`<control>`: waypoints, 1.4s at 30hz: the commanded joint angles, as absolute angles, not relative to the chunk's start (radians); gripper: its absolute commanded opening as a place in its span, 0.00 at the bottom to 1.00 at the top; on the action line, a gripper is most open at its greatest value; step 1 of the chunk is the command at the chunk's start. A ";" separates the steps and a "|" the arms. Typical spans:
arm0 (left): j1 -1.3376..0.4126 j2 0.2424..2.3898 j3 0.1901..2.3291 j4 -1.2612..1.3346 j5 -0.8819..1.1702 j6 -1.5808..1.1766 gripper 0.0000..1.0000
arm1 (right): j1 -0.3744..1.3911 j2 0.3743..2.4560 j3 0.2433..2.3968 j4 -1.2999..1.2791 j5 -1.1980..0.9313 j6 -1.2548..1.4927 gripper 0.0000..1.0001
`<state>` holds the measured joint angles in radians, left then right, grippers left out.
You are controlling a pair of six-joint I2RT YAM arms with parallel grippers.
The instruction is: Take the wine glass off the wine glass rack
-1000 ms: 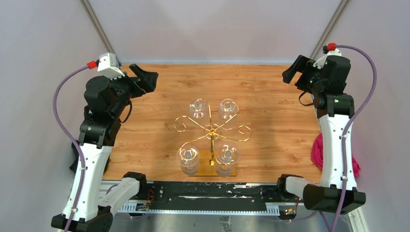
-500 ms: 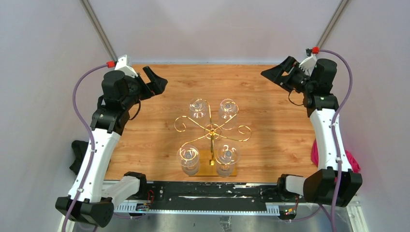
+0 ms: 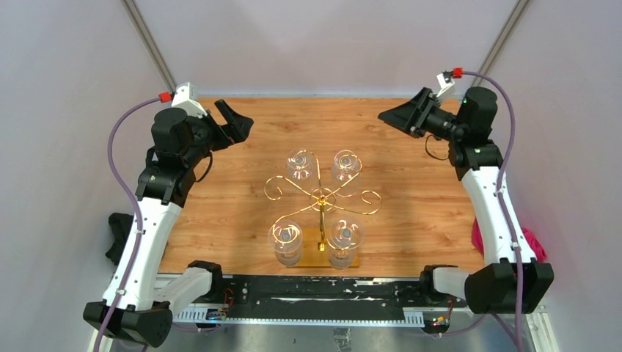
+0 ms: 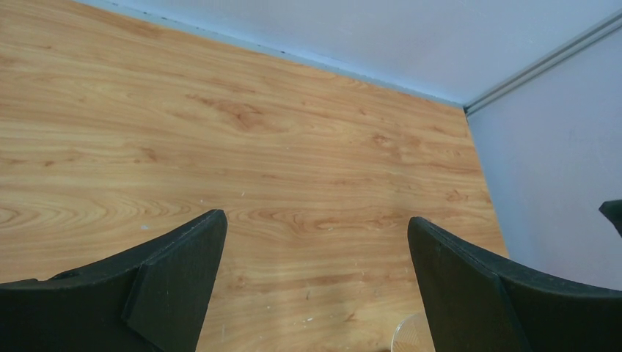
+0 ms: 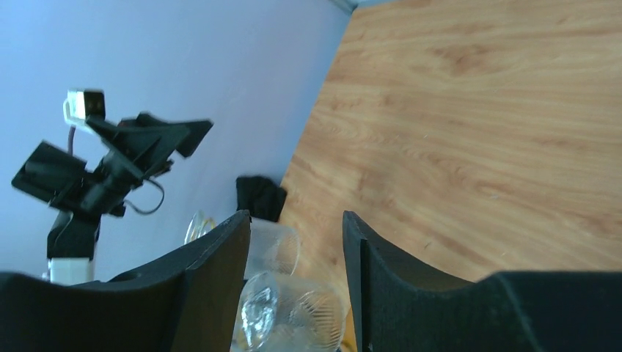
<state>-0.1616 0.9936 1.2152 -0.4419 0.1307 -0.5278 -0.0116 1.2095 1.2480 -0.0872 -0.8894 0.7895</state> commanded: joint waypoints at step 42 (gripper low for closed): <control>-0.169 0.943 1.164 -0.426 0.155 -0.542 1.00 | 0.373 1.052 1.188 -0.306 -0.789 0.710 0.33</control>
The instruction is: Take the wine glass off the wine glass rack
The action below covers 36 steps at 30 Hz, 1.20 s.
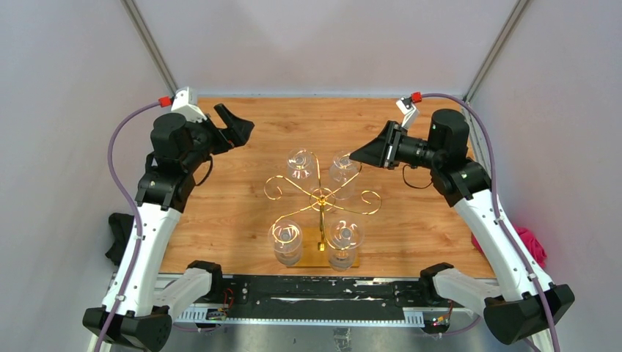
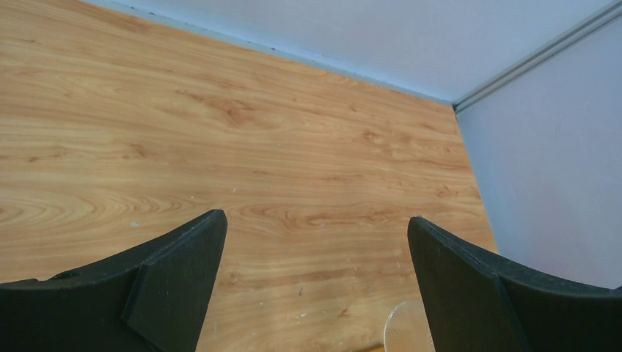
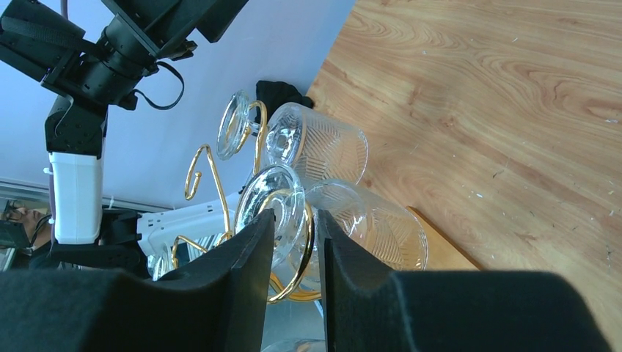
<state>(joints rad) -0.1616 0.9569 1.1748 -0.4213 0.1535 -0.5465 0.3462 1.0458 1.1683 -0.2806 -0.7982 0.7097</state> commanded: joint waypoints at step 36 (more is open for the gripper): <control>-0.169 0.944 1.137 -0.419 0.164 -0.532 1.00 | 0.391 1.060 1.292 -0.324 -0.686 0.745 0.21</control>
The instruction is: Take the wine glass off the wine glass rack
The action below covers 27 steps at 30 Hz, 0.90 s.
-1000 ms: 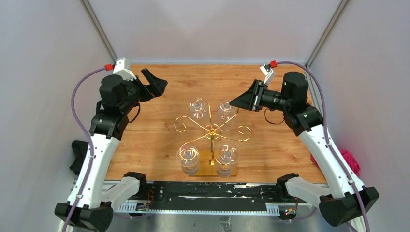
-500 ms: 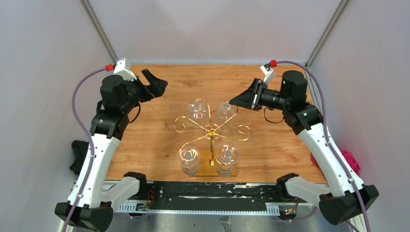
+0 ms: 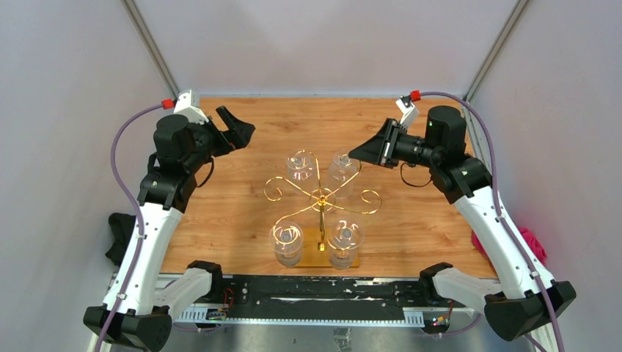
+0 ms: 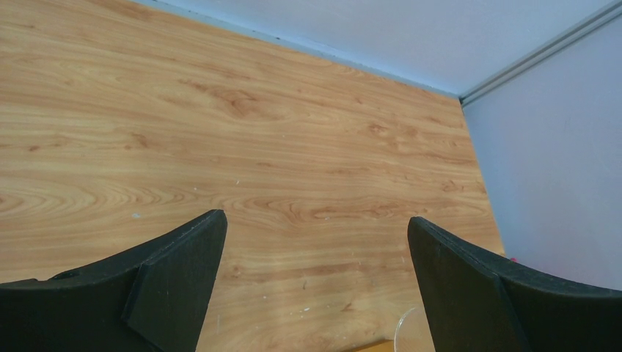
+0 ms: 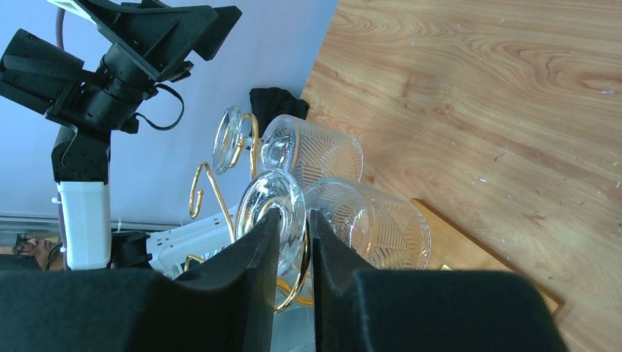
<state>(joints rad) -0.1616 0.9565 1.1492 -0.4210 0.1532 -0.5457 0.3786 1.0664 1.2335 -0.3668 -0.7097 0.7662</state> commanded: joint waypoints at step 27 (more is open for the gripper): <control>-0.169 0.955 1.116 -0.402 0.179 -0.540 1.00 | 0.391 1.072 1.268 -0.325 -0.686 0.741 0.32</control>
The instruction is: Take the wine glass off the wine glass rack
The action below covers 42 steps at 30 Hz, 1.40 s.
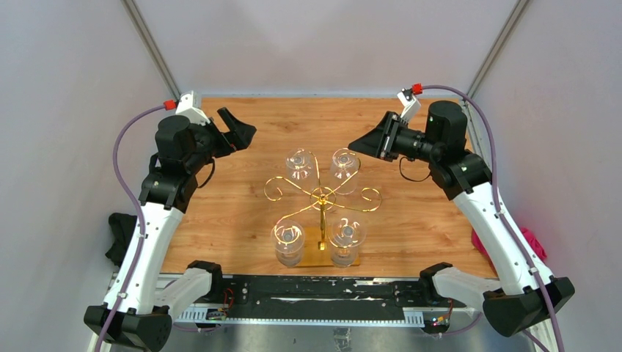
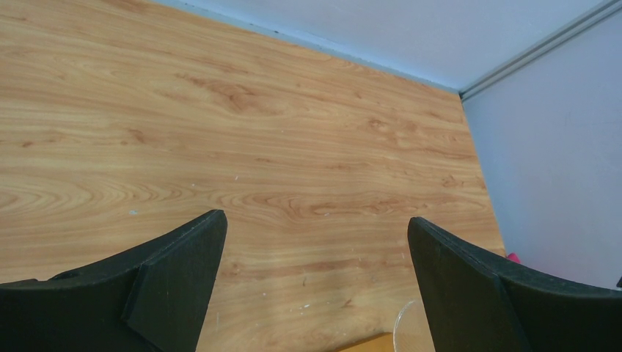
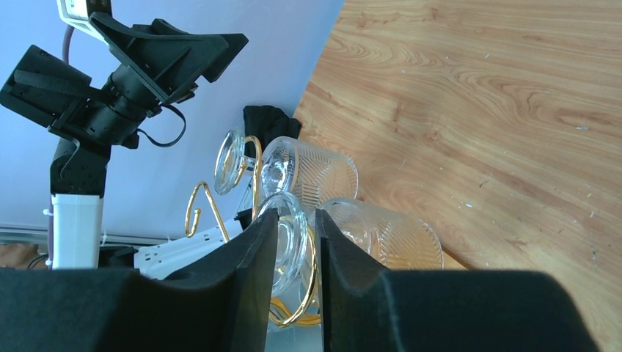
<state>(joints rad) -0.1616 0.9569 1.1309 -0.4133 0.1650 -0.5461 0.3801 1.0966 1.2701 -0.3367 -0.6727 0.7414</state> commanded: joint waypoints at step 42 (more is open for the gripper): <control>-0.169 0.952 1.111 -0.404 0.177 -0.549 1.00 | 0.394 1.043 1.279 -0.389 -0.636 0.736 0.00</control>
